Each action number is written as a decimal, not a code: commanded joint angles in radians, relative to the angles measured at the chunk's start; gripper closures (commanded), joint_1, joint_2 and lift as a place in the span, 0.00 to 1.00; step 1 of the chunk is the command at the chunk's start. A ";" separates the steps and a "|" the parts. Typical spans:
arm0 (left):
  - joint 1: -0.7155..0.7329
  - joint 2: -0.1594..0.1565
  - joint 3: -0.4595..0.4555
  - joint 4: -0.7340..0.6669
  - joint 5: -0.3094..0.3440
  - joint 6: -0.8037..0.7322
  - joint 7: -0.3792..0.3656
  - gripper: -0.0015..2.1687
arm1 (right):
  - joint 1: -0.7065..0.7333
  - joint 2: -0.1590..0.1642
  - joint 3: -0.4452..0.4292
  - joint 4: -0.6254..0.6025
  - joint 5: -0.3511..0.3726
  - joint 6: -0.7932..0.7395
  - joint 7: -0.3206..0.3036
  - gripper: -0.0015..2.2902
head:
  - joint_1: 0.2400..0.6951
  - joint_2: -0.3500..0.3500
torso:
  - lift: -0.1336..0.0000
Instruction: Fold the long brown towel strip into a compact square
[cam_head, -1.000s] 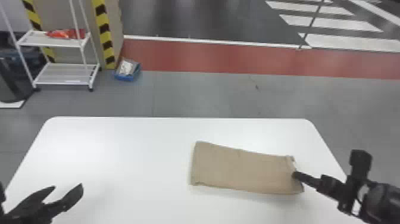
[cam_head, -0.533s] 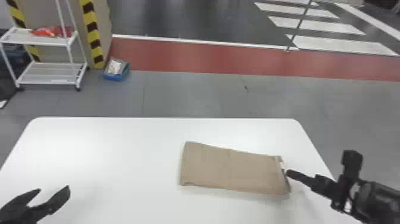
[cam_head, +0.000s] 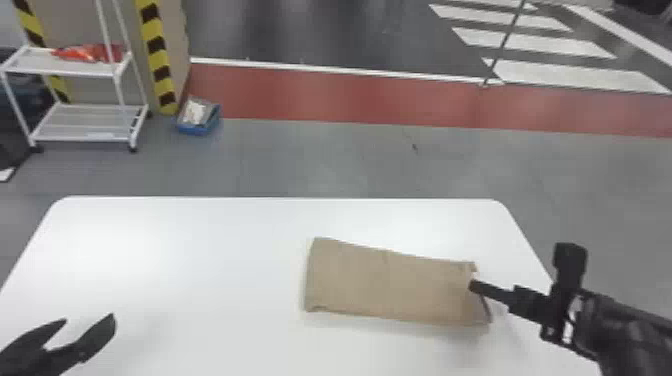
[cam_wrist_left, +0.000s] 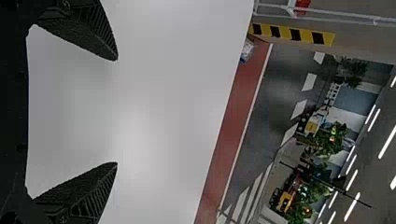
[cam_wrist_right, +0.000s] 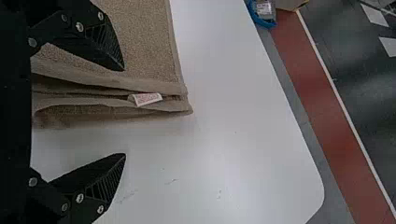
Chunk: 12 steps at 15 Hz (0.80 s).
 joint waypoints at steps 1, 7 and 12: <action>0.001 -0.006 0.001 0.000 0.003 -0.001 0.000 0.04 | -0.012 0.000 0.013 0.019 0.014 0.000 -0.001 0.17 | 1.00 0.25 | 1.00; 0.004 -0.006 0.012 0.000 0.005 -0.004 -0.005 0.04 | -0.013 0.003 0.033 0.032 0.018 0.000 -0.013 0.23 | 1.00 0.26 | 1.00; 0.011 -0.006 0.023 0.000 0.009 -0.016 -0.014 0.04 | -0.012 0.011 0.028 0.032 0.014 -0.009 -0.017 0.53 | 1.00 0.28 | 1.00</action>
